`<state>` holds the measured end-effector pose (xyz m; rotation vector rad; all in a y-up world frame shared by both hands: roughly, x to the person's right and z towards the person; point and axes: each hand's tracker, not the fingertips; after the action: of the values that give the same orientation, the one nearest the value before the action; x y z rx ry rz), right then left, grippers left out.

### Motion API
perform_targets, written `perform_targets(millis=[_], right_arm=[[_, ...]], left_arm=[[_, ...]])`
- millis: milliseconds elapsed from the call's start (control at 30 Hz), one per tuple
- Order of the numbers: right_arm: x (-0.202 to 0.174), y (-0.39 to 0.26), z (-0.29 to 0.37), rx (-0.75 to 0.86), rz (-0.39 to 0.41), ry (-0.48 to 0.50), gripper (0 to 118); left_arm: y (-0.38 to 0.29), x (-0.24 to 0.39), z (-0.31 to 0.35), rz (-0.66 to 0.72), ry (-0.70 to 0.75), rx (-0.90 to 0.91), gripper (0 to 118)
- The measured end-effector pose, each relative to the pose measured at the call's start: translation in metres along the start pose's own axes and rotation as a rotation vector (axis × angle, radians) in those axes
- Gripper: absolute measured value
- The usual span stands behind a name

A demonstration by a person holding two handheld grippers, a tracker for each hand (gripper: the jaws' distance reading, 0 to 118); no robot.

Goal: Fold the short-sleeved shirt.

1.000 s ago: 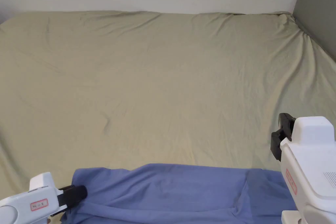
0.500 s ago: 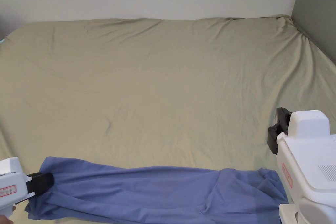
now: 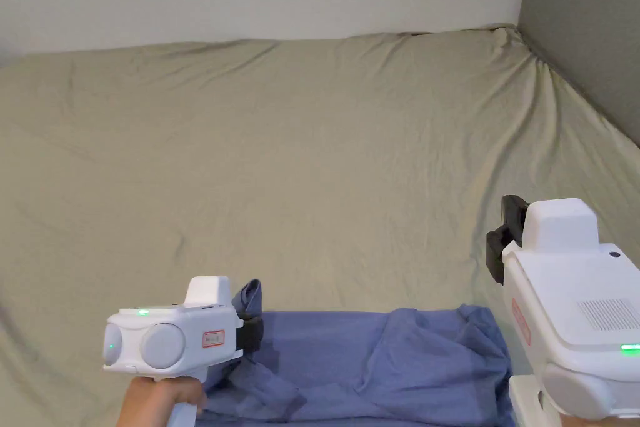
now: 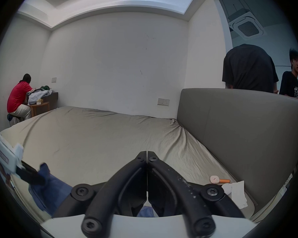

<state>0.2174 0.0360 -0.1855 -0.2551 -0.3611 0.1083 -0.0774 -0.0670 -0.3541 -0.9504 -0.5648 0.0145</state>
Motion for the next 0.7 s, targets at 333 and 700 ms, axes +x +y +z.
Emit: perform_targets(millis=[333,700], right_arm=[[0.021,-0.007,0.008,-0.013,-0.021,-0.046,2],[0.018,-0.006,0.008,-0.013,-0.022,-0.039,2]], left_arm=[[-0.007,0.031,-0.049,0.107,-0.065,-0.082,75],[0.000,0.012,0.025,0.090,-0.037,0.290,112]])
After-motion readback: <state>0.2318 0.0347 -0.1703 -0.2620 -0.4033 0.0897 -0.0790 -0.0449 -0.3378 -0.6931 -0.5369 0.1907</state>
